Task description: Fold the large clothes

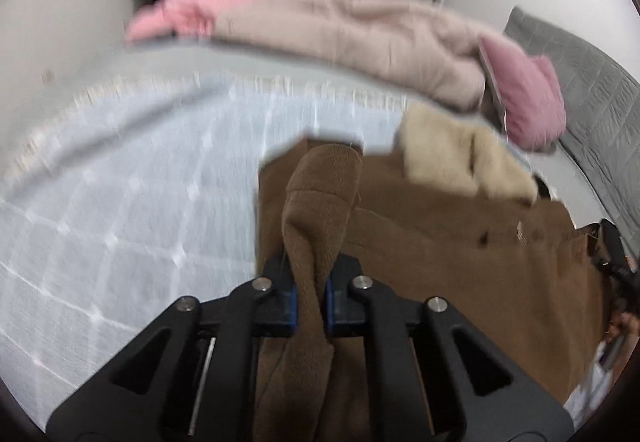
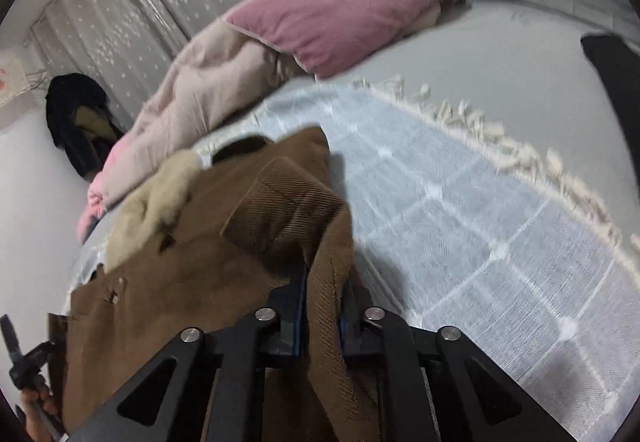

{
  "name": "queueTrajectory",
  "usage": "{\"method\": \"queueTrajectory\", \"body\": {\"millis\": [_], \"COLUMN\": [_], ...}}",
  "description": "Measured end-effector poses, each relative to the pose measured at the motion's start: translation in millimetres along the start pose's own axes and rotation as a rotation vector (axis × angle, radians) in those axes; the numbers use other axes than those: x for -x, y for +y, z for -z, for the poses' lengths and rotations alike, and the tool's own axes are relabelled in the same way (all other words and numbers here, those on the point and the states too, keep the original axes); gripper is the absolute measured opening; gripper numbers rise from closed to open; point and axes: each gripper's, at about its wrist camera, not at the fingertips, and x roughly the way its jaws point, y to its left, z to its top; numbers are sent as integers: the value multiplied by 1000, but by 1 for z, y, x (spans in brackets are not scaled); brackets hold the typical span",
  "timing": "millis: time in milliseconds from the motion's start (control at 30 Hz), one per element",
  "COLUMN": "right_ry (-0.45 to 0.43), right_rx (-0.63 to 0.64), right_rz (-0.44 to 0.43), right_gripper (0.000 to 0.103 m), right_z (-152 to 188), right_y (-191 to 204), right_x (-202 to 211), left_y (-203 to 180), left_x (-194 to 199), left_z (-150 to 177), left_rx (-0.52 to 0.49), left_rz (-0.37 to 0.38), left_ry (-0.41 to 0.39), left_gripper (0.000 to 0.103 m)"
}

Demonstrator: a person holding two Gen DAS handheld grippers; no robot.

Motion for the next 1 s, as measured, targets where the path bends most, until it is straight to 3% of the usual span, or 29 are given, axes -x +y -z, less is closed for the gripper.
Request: {"method": "queueTrajectory", "body": {"millis": [167, 333, 433, 500, 600, 633, 733, 800, 867, 1000], "right_ry": [-120, -225, -212, -128, -4, 16, 41, 45, 49, 65], "right_rx": [86, 136, 132, 122, 131, 128, 111, 131, 152, 135], "right_rz": [-20, 20, 61, 112, 255, 282, 217, 197, 166, 102], "right_gripper": [7, 7, 8, 14, 19, 20, 33, 51, 55, 61], "right_z": [-47, -100, -122, -129, -123, -119, -106, -94, -80, -54], "right_y": [40, 84, 94, 91, 78, 72, 59, 58, 60, 62], "right_x": [28, 17, -16, -54, -96, -99, -89, -74, -55, -26], "left_y": [-25, -30, -24, -21, -14, -11, 1, 5, 9, 16], "left_x": [38, 20, -22, -69, -105, -105, -83, -63, -37, 1], "left_z": [-60, -117, -133, -128, -109, -104, -89, -81, -64, -18], "left_rx": [-89, -86, -70, -110, -179, -179, -126, -87, -38, 77], "left_rz": [-14, -81, -143, -246, -369, -365, -254, -190, -118, 9], "left_ry": [-192, -279, -243, -132, -5, 7, 63, 92, 115, 175], "left_gripper": [10, 10, 14, 26, 26, 27, 44, 58, 65, 65]}}
